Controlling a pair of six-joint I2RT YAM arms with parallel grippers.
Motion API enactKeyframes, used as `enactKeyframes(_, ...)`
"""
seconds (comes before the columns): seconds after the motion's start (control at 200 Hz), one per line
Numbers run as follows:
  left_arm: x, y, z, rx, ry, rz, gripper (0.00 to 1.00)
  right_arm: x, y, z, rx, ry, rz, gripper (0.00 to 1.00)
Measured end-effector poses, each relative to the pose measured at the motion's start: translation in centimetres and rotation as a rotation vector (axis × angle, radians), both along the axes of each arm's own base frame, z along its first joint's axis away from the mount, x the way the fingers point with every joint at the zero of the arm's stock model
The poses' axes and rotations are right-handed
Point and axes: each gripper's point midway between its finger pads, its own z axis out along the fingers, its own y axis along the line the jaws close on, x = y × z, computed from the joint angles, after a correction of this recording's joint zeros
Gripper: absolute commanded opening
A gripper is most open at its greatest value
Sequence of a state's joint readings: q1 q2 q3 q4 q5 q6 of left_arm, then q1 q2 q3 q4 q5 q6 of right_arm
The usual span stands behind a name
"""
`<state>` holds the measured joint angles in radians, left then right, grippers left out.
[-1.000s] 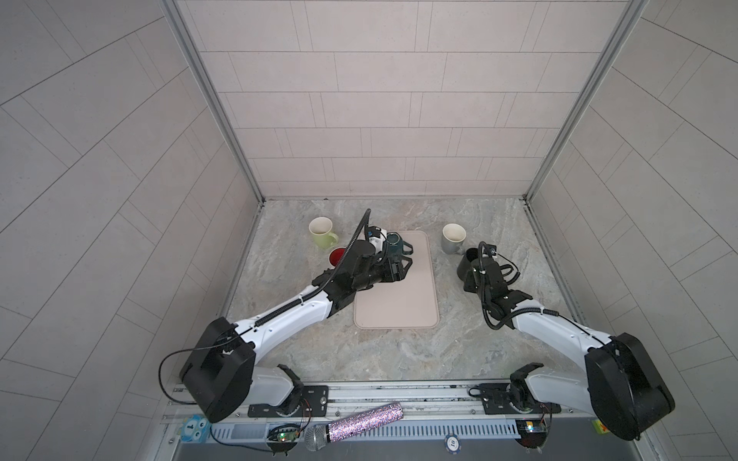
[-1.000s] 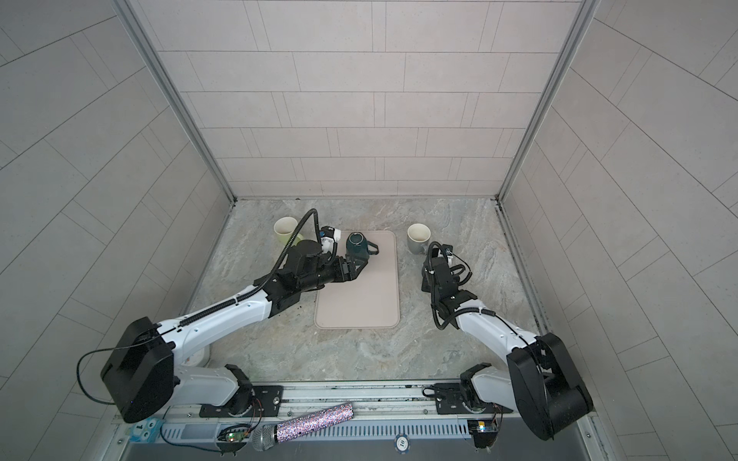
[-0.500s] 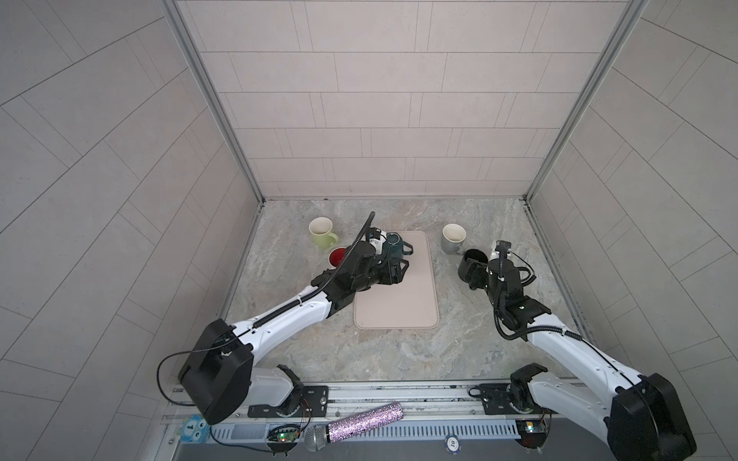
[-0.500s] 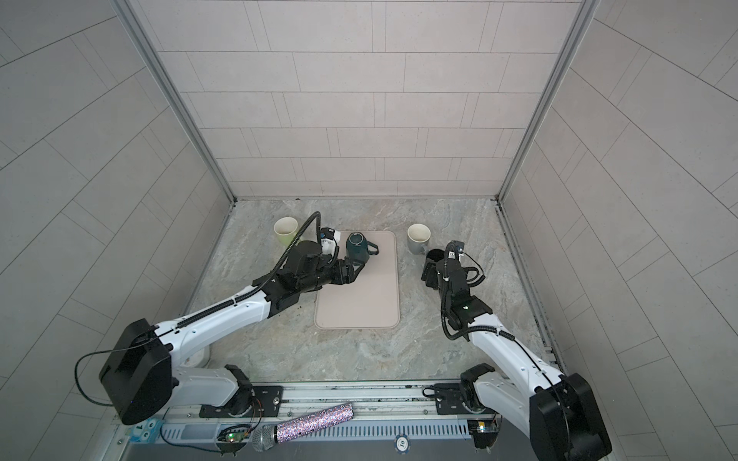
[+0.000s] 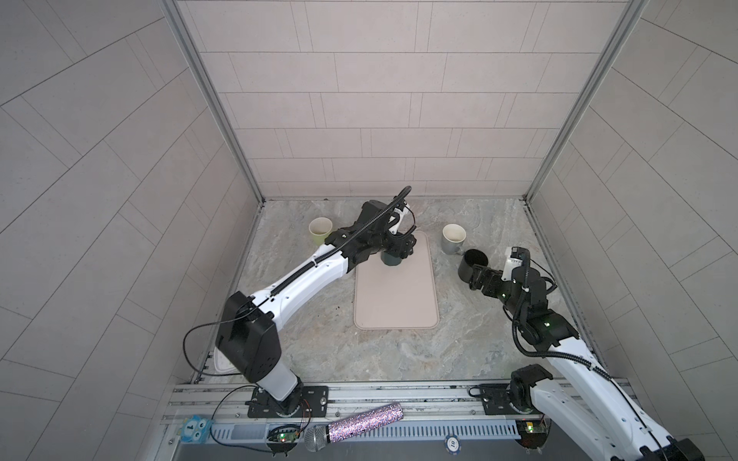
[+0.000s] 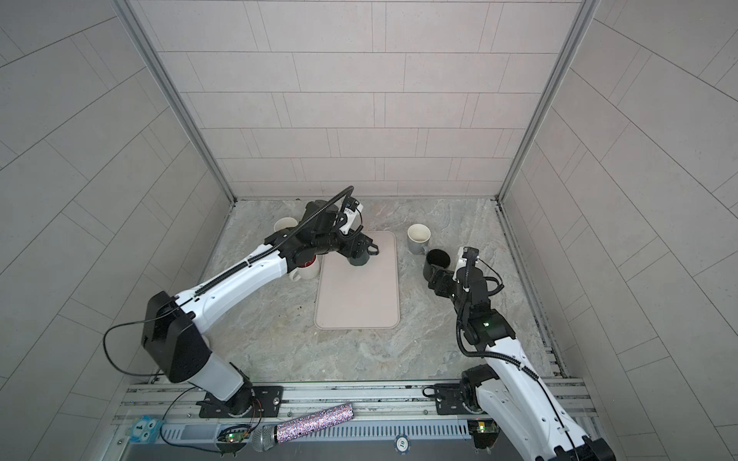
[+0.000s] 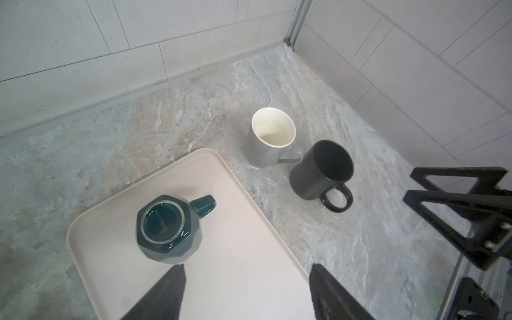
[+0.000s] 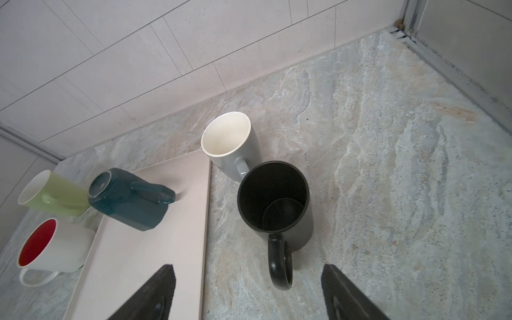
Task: Turn the mug right side up
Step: Place the mug at the middle-right of the table, then move the mug to the tray.
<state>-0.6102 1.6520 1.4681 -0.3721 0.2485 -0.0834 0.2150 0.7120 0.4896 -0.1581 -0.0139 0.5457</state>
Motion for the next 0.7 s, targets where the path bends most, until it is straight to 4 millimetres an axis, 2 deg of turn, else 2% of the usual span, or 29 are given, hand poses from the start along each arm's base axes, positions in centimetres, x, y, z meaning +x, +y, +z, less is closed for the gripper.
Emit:
enactKeyframes(0.13, 2.1, 0.0, -2.5, 0.100, 0.024, -0.082, 0.76, -1.2, 0.4, -1.8, 0.015, 0.056, 0.030, 0.84)
enactKeyframes(0.27, 2.3, -1.3, -4.7, 0.160, 0.048, -0.205, 0.76, -2.1, 0.7, -3.0, 0.034, 0.088, 0.050, 0.84)
enactKeyframes(0.6, 2.0, -3.4, -4.5, 0.207, -0.056, -0.354, 0.76, -2.8, 0.7, -3.9, 0.049, 0.110, 0.052, 0.89)
enactKeyframes(0.701, 2.4, -3.8, -5.2, 0.231, -0.069, -0.368, 0.76, -2.8, 0.7, -4.0, 0.049, 0.111, 0.050, 0.92)
